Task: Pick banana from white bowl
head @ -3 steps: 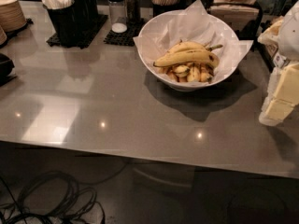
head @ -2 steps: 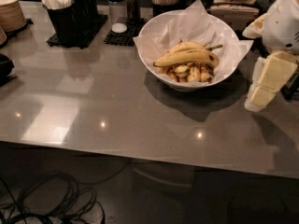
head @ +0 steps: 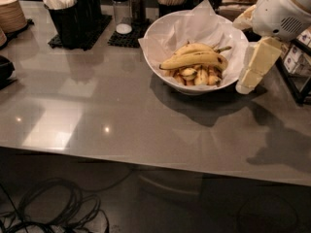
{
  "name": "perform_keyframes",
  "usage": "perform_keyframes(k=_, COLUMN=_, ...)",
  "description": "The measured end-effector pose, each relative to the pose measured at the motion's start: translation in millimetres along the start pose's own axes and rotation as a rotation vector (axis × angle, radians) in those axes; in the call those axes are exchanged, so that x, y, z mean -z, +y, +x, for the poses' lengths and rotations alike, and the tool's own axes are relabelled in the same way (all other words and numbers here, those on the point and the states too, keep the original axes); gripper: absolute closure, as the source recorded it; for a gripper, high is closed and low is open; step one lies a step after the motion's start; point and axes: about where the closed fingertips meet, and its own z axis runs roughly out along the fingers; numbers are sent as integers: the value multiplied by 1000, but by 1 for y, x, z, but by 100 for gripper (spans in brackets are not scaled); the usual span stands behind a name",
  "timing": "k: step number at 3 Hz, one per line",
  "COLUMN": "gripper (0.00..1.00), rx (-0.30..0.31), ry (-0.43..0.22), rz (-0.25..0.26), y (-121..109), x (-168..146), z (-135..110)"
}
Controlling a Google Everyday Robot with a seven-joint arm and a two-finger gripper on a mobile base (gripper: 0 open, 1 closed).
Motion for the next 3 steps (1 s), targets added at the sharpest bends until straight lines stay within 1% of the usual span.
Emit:
perform_keyframes(k=1, gripper=0, rx=-52, ry=-22, rz=-4, y=3, x=0, z=12)
perform_keyframes(k=2, gripper=0, rx=-68, ry=-103, rz=-69, y=-35, x=-40, z=5)
perform_keyframes(k=3, gripper=2, rx=-69, ry=-104, rz=-69, y=-36, x=-41, z=4)
